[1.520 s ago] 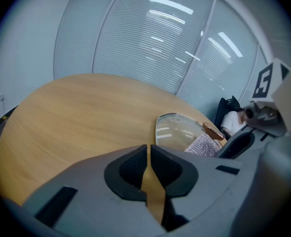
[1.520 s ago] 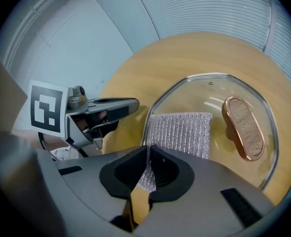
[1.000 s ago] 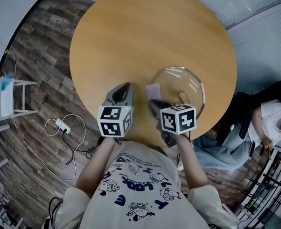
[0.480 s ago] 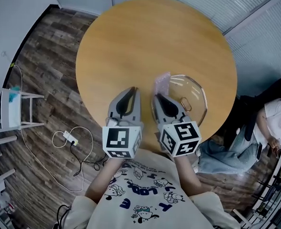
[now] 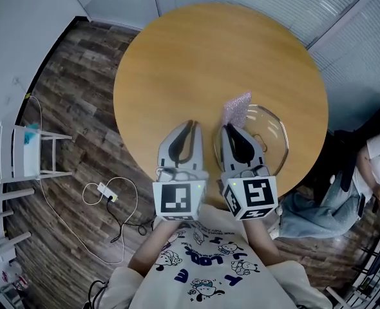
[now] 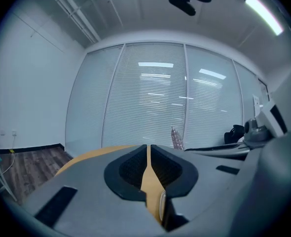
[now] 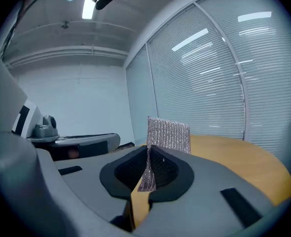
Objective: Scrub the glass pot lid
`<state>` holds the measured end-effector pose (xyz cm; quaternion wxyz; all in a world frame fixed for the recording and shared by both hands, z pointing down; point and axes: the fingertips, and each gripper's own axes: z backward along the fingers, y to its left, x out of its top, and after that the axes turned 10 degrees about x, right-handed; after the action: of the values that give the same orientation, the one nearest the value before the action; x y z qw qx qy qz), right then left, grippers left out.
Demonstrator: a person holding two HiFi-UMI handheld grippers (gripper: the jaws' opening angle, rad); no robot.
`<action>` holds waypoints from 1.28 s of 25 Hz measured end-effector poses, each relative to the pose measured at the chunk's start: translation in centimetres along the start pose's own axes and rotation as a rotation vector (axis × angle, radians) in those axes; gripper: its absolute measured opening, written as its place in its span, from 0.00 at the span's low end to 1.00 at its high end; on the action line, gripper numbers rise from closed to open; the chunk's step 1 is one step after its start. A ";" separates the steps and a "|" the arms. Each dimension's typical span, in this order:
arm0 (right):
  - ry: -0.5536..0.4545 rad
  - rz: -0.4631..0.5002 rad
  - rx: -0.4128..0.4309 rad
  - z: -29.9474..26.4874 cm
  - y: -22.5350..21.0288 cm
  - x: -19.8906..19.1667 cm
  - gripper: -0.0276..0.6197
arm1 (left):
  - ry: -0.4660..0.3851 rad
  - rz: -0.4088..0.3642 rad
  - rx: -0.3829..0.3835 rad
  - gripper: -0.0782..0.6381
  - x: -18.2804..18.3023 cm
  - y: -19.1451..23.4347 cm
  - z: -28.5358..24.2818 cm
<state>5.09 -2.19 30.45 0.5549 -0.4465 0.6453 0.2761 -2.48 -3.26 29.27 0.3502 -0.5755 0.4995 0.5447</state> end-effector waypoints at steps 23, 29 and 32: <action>-0.003 0.013 0.008 -0.4 1.0 0.5 0.10 | -0.021 -0.026 0.010 0.16 1.1 0.7 0.3; -0.002 0.017 0.007 -0.1 1.1 0.4 0.10 | -0.025 -0.025 0.009 0.16 1.1 0.6 0.6; 0.001 0.019 0.009 -0.2 1.2 0.5 0.10 | -0.023 -0.024 0.009 0.16 1.1 0.7 0.5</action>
<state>3.95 -1.92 29.86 0.5539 -0.4382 0.6510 0.2782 -3.40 -3.14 28.19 0.3650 -0.5734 0.4911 0.5448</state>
